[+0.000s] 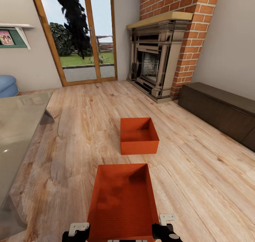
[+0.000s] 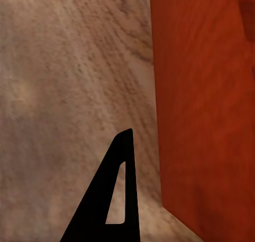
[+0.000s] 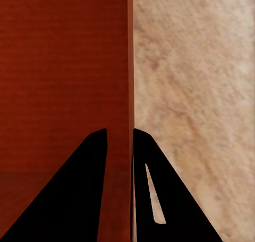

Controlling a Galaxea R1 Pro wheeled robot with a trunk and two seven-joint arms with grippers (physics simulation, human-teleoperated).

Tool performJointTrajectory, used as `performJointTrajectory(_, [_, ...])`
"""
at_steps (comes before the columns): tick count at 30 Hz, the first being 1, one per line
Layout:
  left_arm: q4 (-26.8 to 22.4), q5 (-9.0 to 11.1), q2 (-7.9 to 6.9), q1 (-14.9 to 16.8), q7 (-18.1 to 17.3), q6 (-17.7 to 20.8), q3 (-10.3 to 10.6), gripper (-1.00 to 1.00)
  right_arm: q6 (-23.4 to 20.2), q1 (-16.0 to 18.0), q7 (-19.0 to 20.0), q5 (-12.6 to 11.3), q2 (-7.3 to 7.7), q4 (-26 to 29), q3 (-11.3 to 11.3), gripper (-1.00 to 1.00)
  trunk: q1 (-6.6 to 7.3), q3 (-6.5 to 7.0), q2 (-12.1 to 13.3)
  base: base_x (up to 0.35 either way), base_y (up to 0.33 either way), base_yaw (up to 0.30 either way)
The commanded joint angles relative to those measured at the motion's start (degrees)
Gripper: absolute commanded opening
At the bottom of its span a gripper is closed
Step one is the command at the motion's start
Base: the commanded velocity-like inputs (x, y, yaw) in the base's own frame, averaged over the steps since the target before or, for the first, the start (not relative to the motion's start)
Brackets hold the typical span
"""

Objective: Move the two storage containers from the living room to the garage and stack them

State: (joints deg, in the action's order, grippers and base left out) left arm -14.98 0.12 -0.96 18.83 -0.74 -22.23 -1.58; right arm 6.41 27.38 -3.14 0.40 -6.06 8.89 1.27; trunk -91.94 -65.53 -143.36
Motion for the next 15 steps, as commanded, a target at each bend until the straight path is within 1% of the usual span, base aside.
performJointTrajectory(1, [0.04,0.13,0.0,0.03,0.04,-0.17,-0.4,-1.0,0.18,0.04,-0.38,0.12,0.0,-0.01,-0.39,-1.0,0.01,-0.04,-0.02,0.0,0.0,0.0])
performJointTrajectory(15, [0.04,0.14,0.0,0.03,0.04,-0.29,-0.44,-1.0,0.18,0.04,-0.32,0.12,0.0,-0.01,-0.39,-1.0,0.01,-0.04,-0.02,0.0,0.0,0.0])
